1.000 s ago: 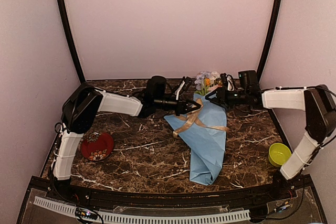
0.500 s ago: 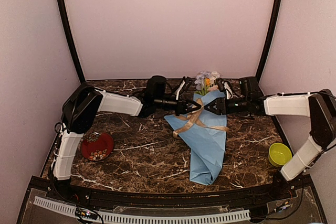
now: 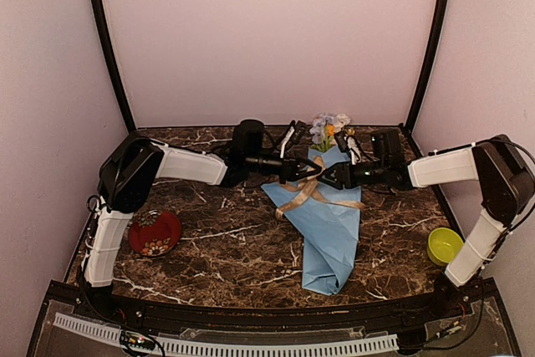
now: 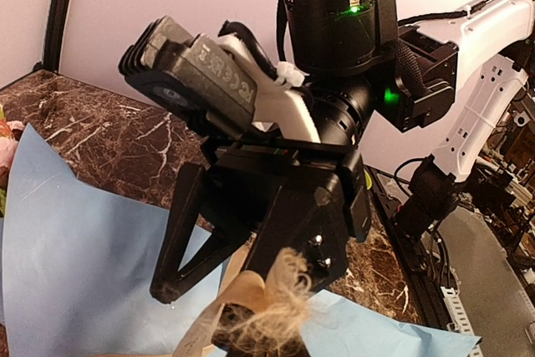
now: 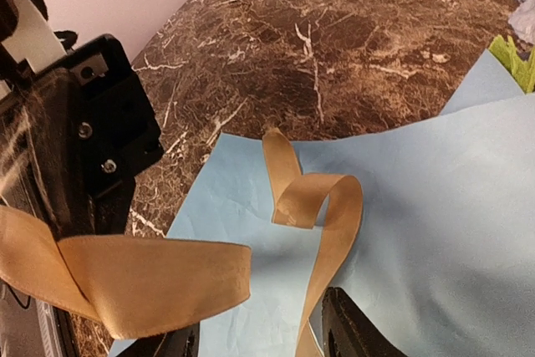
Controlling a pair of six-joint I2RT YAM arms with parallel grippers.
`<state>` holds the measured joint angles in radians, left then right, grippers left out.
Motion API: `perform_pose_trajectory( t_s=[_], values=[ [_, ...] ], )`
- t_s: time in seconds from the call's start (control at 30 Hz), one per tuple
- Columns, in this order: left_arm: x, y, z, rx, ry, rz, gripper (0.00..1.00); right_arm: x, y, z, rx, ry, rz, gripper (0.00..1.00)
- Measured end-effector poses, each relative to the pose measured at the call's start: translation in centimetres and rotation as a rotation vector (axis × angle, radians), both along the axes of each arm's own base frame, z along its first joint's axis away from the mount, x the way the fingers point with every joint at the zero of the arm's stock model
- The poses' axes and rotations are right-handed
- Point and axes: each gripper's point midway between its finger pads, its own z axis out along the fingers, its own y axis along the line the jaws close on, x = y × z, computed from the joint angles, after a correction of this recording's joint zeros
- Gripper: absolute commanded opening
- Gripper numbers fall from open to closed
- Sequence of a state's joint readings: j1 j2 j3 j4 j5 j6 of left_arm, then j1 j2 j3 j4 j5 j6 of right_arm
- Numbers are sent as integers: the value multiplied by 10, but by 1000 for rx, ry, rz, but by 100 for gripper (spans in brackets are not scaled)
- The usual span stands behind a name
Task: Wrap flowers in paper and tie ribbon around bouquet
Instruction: Pass from the left arm to the right
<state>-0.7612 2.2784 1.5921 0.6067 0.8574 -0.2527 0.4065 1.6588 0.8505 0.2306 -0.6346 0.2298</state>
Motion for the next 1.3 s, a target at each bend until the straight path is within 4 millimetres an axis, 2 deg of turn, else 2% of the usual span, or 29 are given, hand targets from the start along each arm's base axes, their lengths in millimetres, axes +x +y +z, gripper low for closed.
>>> perform_pose_trajectory(
  t_s=[0.13,0.2,0.27,0.43,0.47,0.5,0.73,0.97,1.07,1.17,1.3],
  values=[
    [-1,0,3,-12,8,-7,0,3,5,13,44,-41,16,50],
    [-2,0,6,-21,10,-13,0,4,8,19,70,-57,25,45],
    [-3,-1,9,-33,12,-17,0,6,11,23,96,-67,33,36],
    [-3,-1,12,-41,24,-20,0,6,16,25,144,-54,44,5],
    [-4,-1,12,-40,28,-21,0,5,17,26,154,-51,44,0],
    [-4,-1,12,-40,31,-21,0,5,17,28,161,-57,47,0],
    [-4,0,11,-39,50,-23,1,0,14,23,170,-51,42,0],
    [8,7,-1,15,69,13,0,-6,1,22,147,-54,2,2],
    [12,8,0,27,66,14,0,-8,-3,22,123,-67,-2,9],
    [13,10,0,28,68,10,0,-11,-5,25,115,-83,-3,29],
    [7,8,3,23,68,-18,0,-11,-4,25,99,-108,1,42]
  ],
)
